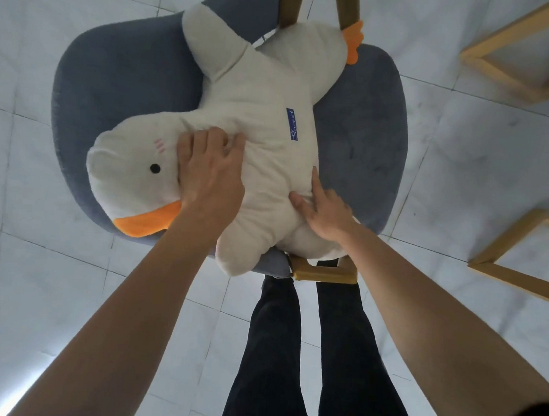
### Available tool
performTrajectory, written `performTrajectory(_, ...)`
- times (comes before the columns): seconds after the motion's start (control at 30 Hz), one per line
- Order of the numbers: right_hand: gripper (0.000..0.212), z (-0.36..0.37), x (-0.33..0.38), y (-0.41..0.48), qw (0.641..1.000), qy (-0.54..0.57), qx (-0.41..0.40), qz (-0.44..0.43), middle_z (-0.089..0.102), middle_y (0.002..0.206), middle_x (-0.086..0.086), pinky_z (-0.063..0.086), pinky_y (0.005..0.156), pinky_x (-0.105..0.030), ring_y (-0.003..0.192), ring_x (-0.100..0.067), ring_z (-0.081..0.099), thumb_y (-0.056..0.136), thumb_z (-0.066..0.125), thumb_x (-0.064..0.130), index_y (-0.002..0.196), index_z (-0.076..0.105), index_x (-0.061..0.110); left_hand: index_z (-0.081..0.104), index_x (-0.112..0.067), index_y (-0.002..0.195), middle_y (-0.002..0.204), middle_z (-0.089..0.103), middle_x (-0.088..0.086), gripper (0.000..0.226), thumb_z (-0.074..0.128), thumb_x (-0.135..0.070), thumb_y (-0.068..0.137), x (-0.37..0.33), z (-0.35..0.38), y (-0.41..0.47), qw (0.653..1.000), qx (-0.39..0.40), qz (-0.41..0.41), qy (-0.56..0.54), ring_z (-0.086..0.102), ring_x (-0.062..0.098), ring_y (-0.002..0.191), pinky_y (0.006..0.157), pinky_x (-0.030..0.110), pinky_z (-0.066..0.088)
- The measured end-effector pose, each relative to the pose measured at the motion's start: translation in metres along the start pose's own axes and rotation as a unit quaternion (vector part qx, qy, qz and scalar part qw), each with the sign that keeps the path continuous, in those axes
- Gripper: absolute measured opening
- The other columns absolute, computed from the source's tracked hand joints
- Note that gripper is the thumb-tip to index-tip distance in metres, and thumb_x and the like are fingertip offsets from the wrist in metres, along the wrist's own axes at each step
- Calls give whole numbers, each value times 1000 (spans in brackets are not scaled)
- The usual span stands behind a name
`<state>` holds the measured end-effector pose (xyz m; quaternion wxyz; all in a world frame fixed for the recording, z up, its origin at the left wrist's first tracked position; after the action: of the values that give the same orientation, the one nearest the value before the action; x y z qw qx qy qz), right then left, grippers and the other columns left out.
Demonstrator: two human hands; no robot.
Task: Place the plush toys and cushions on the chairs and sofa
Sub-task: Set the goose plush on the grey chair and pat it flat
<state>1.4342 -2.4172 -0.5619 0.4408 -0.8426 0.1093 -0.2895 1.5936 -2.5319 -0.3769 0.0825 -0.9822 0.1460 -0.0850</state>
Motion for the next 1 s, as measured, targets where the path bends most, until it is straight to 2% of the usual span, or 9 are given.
performTrajectory(0.1, 91, -8, -2, -5, 1000, -19, 6, -6, 31, 160, -15, 24, 118, -56, 144, -36, 34, 88, 13, 83, 156, -22, 33, 47, -4, 146, 138, 51, 27, 56, 45, -15, 92, -21, 2, -4, 999, 16, -22, 26, 44, 49, 131, 122, 60, 15)
performTrajectory(0.27, 108, 24, -25, -35, 990, -103, 83, -50, -19, 169, -4, 0, 124, -56, 157, -27, -6, 79, 20, 90, 153, -30, 30, 29, -19, 160, 167, 12, 26, 64, 42, -47, 103, -65, 31, -41, 994, 14, 103, -33, 12, 42, 156, 125, 57, 1)
performTrajectory(0.4, 110, 35, -65, -25, 991, -84, 98, -21, -16, 169, -7, 8, 124, -58, 156, -33, -2, 77, 42, 87, 154, -23, 42, 29, -23, 160, 167, 14, 24, 64, 42, -50, 104, -48, 61, -50, 993, 41, 103, -29, 13, 39, 156, 126, 54, 1)
performTrajectory(0.53, 101, 24, -59, -18, 995, -8, 85, -43, 0, 170, -1, 17, 124, -53, 156, -31, 8, 78, 26, 91, 158, -9, 41, 29, -16, 160, 166, 17, 25, 65, 43, -46, 104, -54, 52, -49, 995, 8, 95, -33, 16, 40, 155, 126, 52, -1)
performTrajectory(0.67, 80, -57, -7, -13, 981, 97, -130, -107, -4, 171, 3, 12, 124, -41, 157, -19, 3, 99, 28, 70, 162, 0, 30, 27, 1, 157, 164, 22, 29, 74, 51, -42, 102, -49, 46, -64, 997, -21, 61, -52, 16, 41, 154, 126, 51, 3)
performTrajectory(0.73, 71, -103, 45, -13, 946, 123, -240, -179, -1, 170, -10, 9, 125, -37, 157, -24, 4, 105, 33, 54, 162, 8, 19, 25, 6, 156, 163, 22, 29, 76, 51, -42, 102, -48, 47, -76, 997, -18, 37, -62, 18, 42, 153, 127, 51, 6)
performTrajectory(0.8, 71, -124, 101, -5, 914, 99, -287, -270, 4, 167, -24, 13, 127, -45, 156, -35, 9, 105, 36, 50, 160, 19, 9, 23, 7, 156, 164, 21, 29, 76, 50, -41, 103, -45, 49, -84, 998, -11, 14, -60, 18, 41, 154, 127, 51, 7)
performTrajectory(0.87, 74, -118, 137, 21, 916, 21, -260, -306, 3, 168, -21, 14, 124, -56, 156, -38, 6, 103, 35, 57, 161, 19, 15, 22, 7, 156, 164, 22, 28, 73, 48, -39, 104, -43, 53, -86, 998, -8, 2, -59, 16, 39, 154, 128, 49, 5)
performTrajectory(1.0, 74, -104, 143, 67, 931, -100, -178, -301, -4, 171, -6, 5, 125, -51, 157, -29, -3, 100, 26, 67, 162, 6, 31, 24, 8, 155, 164, 24, 27, 70, 44, -38, 106, -43, 64, -81, 998, 12, -3, -59, 22, 38, 154, 128, 47, 5)
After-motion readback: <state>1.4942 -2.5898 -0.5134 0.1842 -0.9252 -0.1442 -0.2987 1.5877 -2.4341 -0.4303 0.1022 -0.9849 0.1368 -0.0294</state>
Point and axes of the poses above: each hand's wrist, its own y-axis towards the middle knuckle, its own z-axis out of the palm, x = y × z, the point moved 10 cm from there along y, towards the middle knuckle
